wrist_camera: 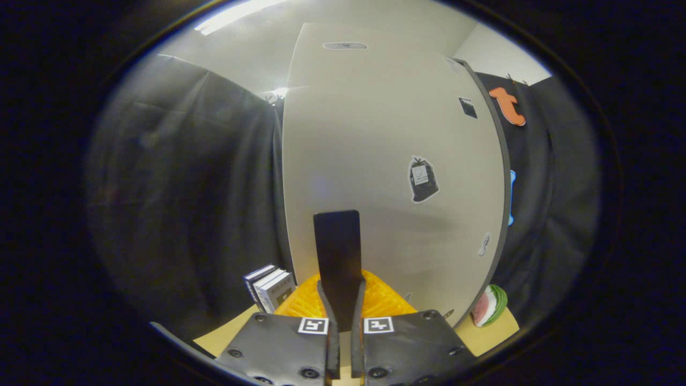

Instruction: Open the shoe cabinet door, grab the shoes and put them into the shoe cabinet, then close the shoe cabinet door.

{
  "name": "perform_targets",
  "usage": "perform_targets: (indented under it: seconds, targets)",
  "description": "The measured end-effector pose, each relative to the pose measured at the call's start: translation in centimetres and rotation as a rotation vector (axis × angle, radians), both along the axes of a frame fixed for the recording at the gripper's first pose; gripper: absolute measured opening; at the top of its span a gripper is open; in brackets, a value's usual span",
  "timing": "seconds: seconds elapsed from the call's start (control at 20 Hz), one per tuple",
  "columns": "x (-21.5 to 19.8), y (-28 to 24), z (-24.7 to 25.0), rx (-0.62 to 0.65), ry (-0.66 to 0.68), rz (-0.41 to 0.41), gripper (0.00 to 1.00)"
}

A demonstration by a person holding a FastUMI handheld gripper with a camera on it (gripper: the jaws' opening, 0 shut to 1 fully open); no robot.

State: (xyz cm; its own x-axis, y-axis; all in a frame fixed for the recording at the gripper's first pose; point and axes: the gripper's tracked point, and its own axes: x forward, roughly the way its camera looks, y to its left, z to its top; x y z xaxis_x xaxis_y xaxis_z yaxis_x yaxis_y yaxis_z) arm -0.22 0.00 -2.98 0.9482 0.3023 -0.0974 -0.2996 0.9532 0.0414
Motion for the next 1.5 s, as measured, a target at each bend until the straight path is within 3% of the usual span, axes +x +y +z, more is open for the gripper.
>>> perform_targets:
  seconds: [0.25,0.55,1.1,1.5]
  targets:
    - [-2.4,-2.9,0.2,-0.012,0.004,0.069,0.1]
    - [-4.7,-7.3,0.9,-0.017,0.017,0.067,0.09]
    - [-7.2,-14.8,1.4,-0.029,0.009,-0.002,0.09]
    - [-7.4,-20.1,1.8,-0.041,-0.003,-0.112,0.08]
